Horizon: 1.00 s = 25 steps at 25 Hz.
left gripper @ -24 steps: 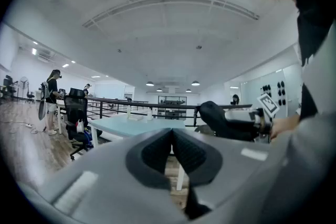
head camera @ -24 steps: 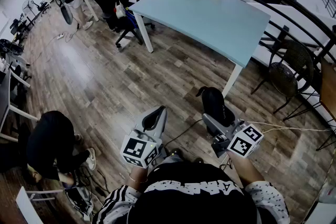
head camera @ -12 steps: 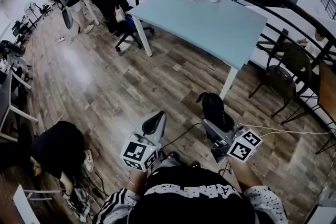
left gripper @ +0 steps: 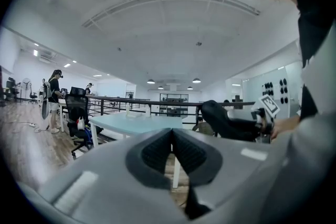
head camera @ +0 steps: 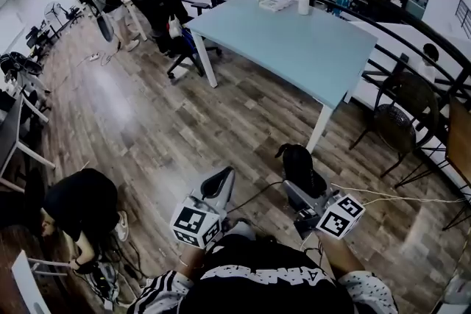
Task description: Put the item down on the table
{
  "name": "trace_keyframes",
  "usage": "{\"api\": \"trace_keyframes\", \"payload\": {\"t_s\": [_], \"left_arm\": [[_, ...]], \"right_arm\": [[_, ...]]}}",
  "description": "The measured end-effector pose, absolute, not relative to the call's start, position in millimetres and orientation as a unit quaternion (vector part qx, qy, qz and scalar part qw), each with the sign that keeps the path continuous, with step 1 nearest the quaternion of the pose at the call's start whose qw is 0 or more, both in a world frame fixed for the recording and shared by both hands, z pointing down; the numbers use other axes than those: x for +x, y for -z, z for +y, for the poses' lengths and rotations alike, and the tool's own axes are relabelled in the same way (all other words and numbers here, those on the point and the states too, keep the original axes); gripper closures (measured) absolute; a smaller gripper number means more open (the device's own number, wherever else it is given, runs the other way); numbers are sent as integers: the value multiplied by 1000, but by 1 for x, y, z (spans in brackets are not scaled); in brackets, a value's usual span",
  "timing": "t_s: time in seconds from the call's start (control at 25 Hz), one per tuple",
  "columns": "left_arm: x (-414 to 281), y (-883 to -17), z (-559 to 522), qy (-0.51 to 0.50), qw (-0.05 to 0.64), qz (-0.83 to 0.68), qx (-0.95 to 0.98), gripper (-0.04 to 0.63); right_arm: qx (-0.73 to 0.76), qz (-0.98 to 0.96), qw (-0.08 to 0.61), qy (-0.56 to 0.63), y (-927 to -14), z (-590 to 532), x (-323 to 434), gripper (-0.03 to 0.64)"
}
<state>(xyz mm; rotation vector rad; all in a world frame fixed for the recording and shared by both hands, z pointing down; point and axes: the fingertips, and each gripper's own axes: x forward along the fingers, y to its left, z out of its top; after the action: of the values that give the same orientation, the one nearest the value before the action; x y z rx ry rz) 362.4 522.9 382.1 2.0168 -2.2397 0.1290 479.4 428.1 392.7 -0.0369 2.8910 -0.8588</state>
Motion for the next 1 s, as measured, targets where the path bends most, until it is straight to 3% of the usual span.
{"api": "trace_keyframes", "payload": {"t_s": [0.44, 1.0], "left_arm": [[345, -399, 486, -39, 68, -732, 677, 595], [224, -402, 395, -24, 60, -714, 697, 595]], "right_arm": [[-29, 954, 57, 292, -410, 397, 466, 250], [-63, 959, 50, 272, -409, 317, 356, 250]]}}
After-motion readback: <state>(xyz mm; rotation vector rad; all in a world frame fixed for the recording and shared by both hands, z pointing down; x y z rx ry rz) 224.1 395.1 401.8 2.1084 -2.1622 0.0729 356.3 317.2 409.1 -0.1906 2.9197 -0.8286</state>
